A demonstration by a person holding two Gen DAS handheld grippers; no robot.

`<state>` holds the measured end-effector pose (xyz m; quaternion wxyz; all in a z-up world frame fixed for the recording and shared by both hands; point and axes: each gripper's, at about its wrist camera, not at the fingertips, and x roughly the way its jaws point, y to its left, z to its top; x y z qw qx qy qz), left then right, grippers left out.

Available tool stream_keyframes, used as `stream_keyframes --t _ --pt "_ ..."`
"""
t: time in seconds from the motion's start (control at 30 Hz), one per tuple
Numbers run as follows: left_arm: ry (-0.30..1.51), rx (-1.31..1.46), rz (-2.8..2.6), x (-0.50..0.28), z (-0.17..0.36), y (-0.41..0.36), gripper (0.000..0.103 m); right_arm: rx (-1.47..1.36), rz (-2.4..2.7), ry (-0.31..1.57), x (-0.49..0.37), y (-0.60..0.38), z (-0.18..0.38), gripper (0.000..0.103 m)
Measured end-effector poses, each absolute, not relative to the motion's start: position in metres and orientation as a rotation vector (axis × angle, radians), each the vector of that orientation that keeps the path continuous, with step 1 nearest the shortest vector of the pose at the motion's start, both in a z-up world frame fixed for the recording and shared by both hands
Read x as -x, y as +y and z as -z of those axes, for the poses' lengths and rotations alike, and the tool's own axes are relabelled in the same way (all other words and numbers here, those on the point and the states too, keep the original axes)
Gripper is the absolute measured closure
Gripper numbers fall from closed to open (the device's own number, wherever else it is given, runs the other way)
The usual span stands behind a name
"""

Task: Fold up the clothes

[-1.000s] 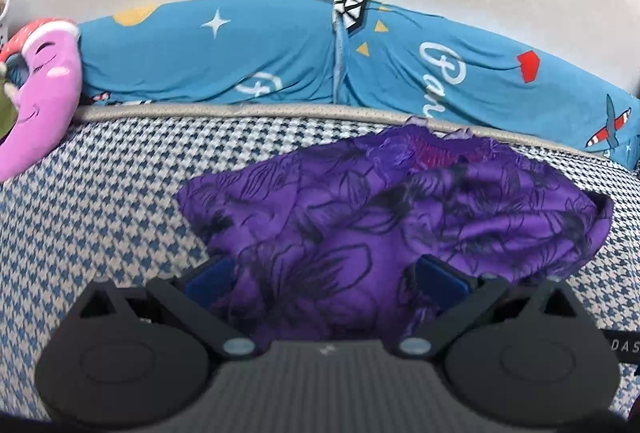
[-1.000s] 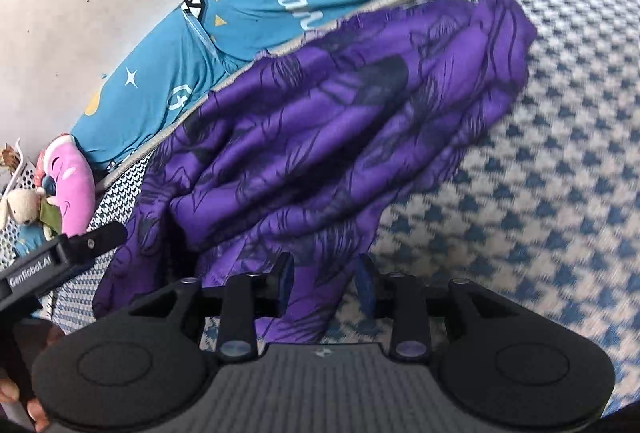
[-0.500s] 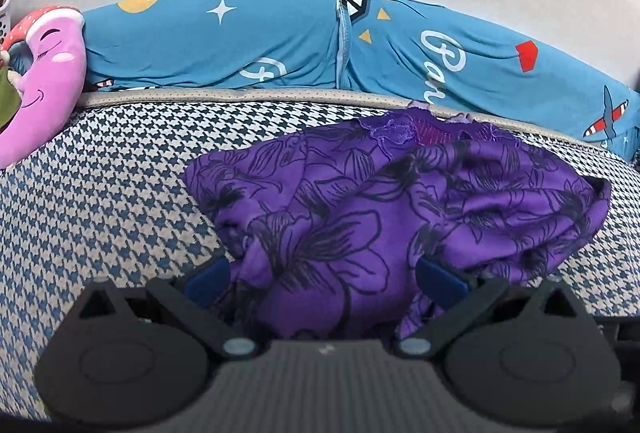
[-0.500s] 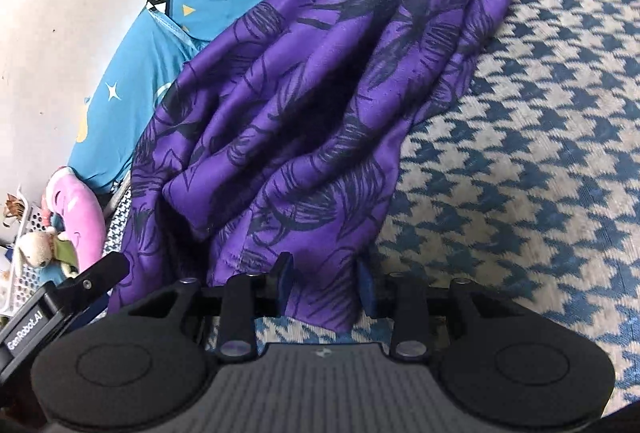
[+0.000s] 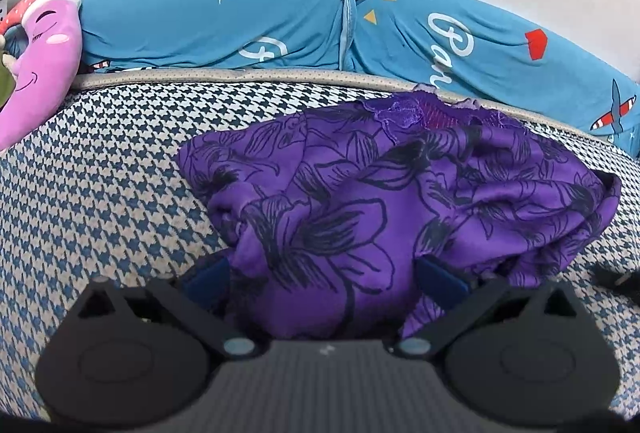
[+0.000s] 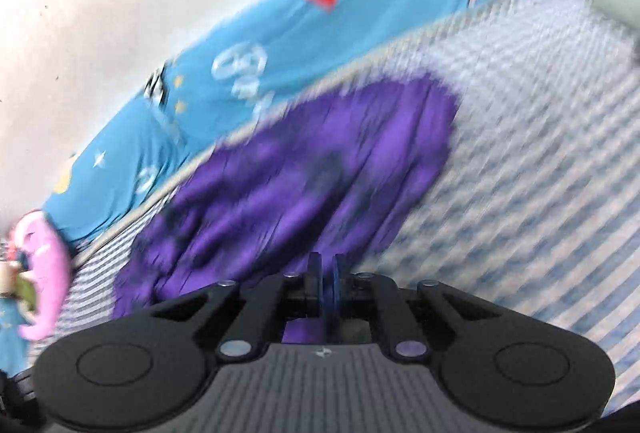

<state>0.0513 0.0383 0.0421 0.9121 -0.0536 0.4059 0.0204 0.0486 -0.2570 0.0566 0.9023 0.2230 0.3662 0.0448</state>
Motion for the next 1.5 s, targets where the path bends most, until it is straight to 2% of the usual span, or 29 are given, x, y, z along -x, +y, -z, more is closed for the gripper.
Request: stream_keyframes --t 0.2,0.43,0.5,0.67,1.33,1.5 --pt "0.837 0.095 -0.034 -0.052 -0.038 0.032 0.0 -0.386 -0.024 0.655 -0.039 -0.291 -0.088 0.095" --pt "0.835 0.073 -0.017 -0.051 -0.033 0.023 0.0 -0.452 -0.149 0.805 -0.039 -0.276 -0.056 0.092" --pt "0.843 0.073 -0.009 -0.052 -0.032 0.022 0.0 -0.464 -0.186 0.856 -0.04 -0.267 -0.045 0.081" --pt "0.863 0.089 -0.001 -0.053 -0.029 0.024 0.0 -0.436 -0.207 0.906 -0.04 -0.253 -0.031 0.067" --pt "0.952 0.122 -0.047 -0.067 -0.009 0.034 0.0 -0.436 -0.236 0.969 -0.053 -0.221 -0.003 0.066" --pt "0.972 0.125 -0.065 -0.071 0.0 0.037 0.0 -0.389 -0.252 0.976 -0.053 -0.203 0.009 0.058"
